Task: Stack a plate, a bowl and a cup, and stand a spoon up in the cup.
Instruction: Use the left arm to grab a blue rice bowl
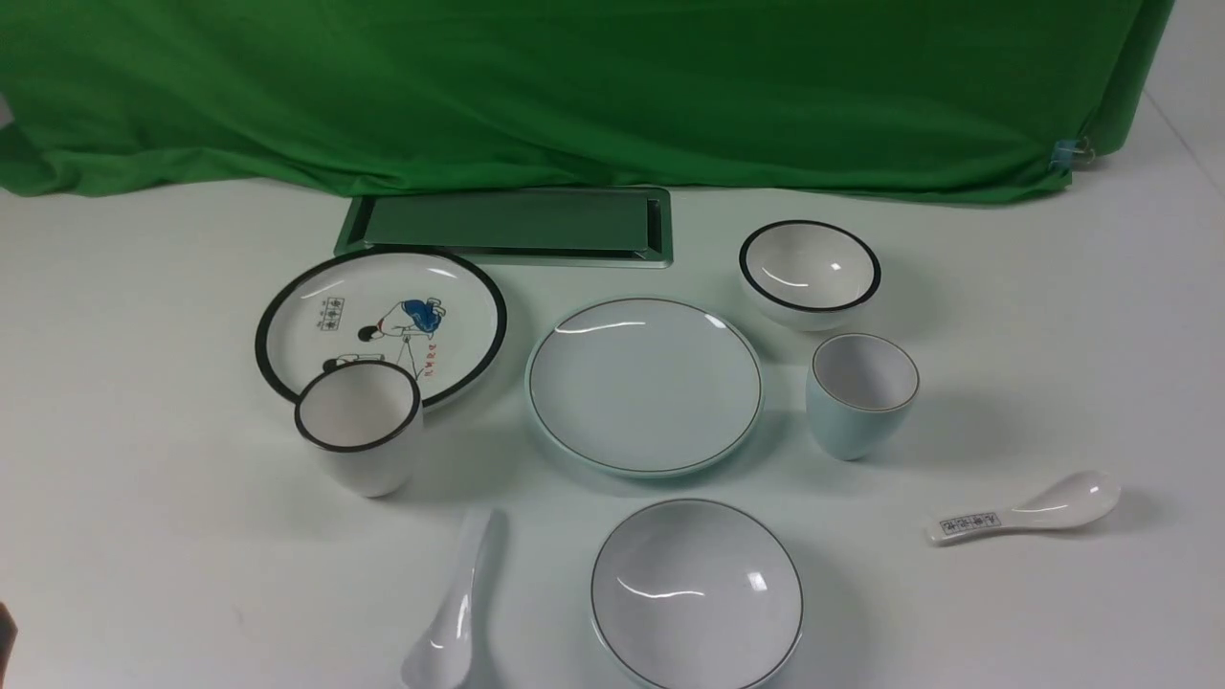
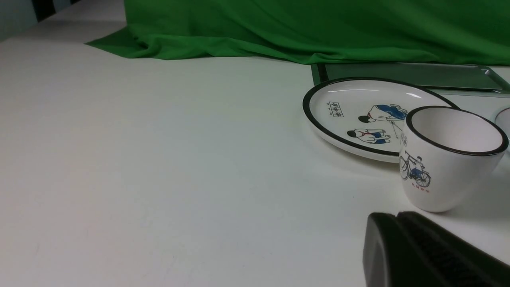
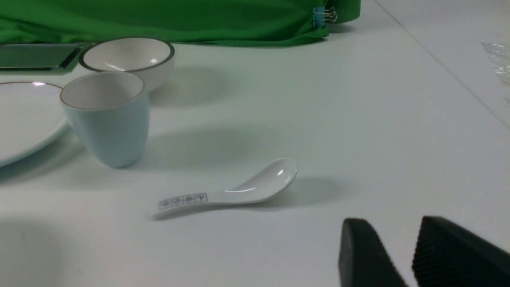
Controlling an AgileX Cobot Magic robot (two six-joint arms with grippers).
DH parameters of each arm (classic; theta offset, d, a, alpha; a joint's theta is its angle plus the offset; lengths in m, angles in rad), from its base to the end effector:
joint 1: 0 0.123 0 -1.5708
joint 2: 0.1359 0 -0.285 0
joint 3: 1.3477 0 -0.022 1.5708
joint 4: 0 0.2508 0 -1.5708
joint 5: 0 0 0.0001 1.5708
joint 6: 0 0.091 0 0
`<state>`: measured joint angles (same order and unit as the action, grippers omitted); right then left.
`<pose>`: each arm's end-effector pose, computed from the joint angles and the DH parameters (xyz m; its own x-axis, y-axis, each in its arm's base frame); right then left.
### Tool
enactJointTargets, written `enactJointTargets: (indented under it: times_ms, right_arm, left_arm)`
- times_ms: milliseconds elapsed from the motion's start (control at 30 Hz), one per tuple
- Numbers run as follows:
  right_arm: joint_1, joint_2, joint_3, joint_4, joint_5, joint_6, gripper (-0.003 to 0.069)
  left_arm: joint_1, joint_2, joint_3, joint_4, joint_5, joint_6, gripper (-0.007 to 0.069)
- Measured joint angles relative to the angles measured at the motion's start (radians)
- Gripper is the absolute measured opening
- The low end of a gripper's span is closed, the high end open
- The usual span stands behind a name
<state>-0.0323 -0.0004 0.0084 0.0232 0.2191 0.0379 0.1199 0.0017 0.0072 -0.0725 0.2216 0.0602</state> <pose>0.0560 -0.0013 0.1905 -0.1374 0.0650 -0.9884 0.0357 0.9975 0.0606 0.0558 0.0053 0.1906 -0.1401 -0.0275 -0.9898 -0.1054 0.9943 -0.0127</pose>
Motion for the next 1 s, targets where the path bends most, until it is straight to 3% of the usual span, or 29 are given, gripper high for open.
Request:
enactJointTargets:
  times_ms: [200, 300, 333, 367, 467, 567, 633, 833, 1000]
  right_arm:
    - [0.0, 0.0, 0.0, 0.0, 0.0, 0.15, 0.0242]
    - [0.0, 0.0, 0.0, 0.0, 0.0, 0.276, 0.0242]
    - [0.0, 0.0, 0.0, 0.0, 0.0, 0.398, 0.0242]
    - [0.0, 0.0, 0.0, 0.0, 0.0, 0.417, 0.0242]
    - [0.0, 0.0, 0.0, 0.001, -0.001, 0.877, 0.0242]
    - [0.0, 0.0, 0.0, 0.001, 0.0, 1.172, 0.0242]
    - [0.0, 0.0, 0.0, 0.001, 0.0, 1.229, 0.0242]
    - [0.0, 0.0, 0.0, -0.002, 0.0, 1.193, 0.0242]
    - [0.0, 0.0, 0.0, -0.002, -0.022, 1.118, 0.0242]
  left_arm:
    - [0.0, 0.0, 0.0, 0.005, -0.001, 0.0, -0.0029]
    - [0.0, 0.0, 0.0, -0.089, -0.041, -0.078, -0.0029]
    - [0.0, 0.0, 0.0, -0.28, -0.078, -0.219, -0.0029]
    - [0.0, 0.0, 0.0, -0.335, -0.087, -0.259, -0.0029]
    - [0.0, 0.0, 0.0, -0.727, -0.126, -0.522, -0.0029]
    - [0.0, 0.0, 0.0, -0.727, -0.14, -0.54, -0.0029]
    - [0.0, 0.0, 0.0, -0.692, -0.15, -0.546, -0.0029]
    - [0.0, 0.0, 0.0, -0.675, -0.158, -0.557, -0.0029]
    - [0.0, -0.001, -0.191, -0.564, -0.035, -0.251, -0.0029]
